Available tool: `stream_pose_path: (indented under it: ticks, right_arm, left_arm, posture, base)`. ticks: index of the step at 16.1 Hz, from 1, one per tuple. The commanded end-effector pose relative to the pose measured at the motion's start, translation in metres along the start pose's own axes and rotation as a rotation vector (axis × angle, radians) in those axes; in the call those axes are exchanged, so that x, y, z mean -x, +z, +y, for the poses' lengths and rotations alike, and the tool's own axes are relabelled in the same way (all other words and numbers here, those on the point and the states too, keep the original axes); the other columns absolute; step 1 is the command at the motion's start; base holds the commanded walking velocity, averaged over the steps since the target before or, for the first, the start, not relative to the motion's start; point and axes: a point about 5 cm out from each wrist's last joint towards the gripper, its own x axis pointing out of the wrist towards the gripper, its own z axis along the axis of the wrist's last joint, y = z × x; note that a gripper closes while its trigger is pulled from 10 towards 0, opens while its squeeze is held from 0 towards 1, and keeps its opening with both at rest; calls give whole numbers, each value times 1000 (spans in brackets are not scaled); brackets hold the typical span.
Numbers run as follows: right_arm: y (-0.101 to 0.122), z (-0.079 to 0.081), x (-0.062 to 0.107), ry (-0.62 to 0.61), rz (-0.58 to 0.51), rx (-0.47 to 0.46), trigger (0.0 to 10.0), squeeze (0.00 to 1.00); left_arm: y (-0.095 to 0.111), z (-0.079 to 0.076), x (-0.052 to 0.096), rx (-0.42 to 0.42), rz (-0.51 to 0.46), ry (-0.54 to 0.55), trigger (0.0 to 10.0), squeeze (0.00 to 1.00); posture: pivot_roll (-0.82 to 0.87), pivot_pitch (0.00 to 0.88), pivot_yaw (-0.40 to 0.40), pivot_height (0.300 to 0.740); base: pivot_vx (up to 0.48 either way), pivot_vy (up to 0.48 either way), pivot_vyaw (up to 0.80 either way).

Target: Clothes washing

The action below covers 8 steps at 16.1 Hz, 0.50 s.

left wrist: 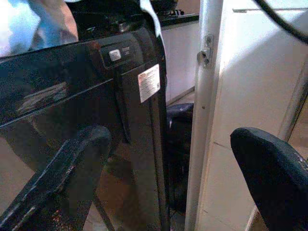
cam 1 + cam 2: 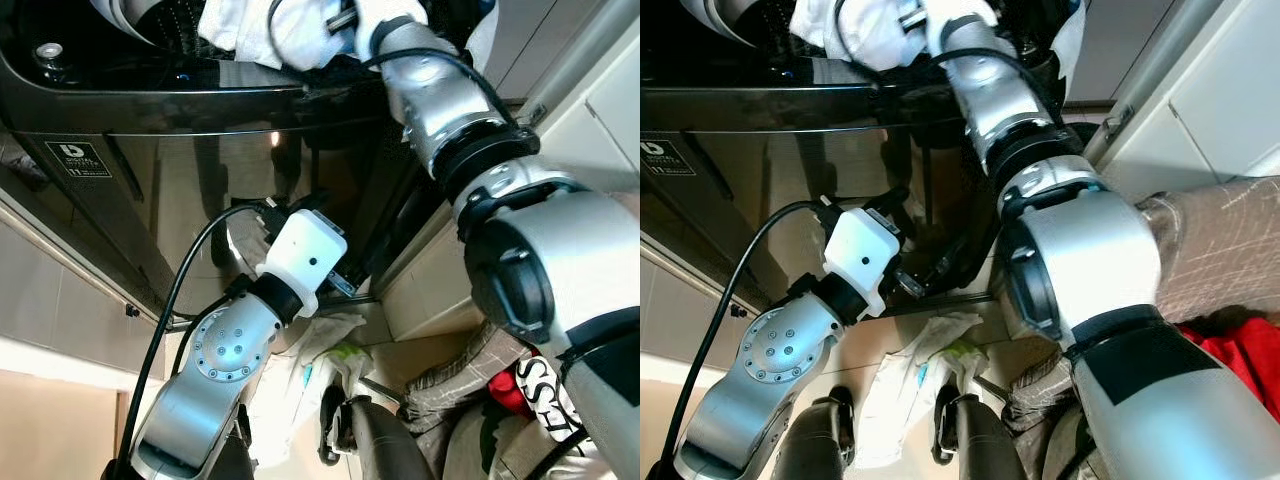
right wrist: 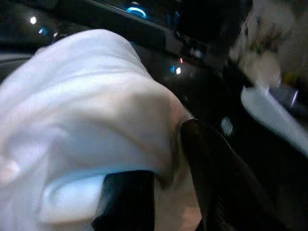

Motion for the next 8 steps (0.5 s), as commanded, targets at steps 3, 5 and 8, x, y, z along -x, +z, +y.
stream_pose_path:
  ticks: [3,5,8]
  right_arm:
    - [0,-18,0,-34,35,-402,10000,1000]
    - [20,-30,-1,-41,-76,-267,10000,514]
    - [23,-37,4,-35,-195,-152,10000,0]
  left_arm:
    - [-5,0,-4,12,8,6,10000,0]
    - [-9,4,-5,9,13,40,10000,0]
    - [-13,16,-7,4,22,116,10000,0]
  posture:
    - [142,183,-112,740]
    - [139,149,-115,740]
    - [125,115,-116,740]
  base:
    - [0,0,0]
    - [0,0,0]
    - [0,0,0]
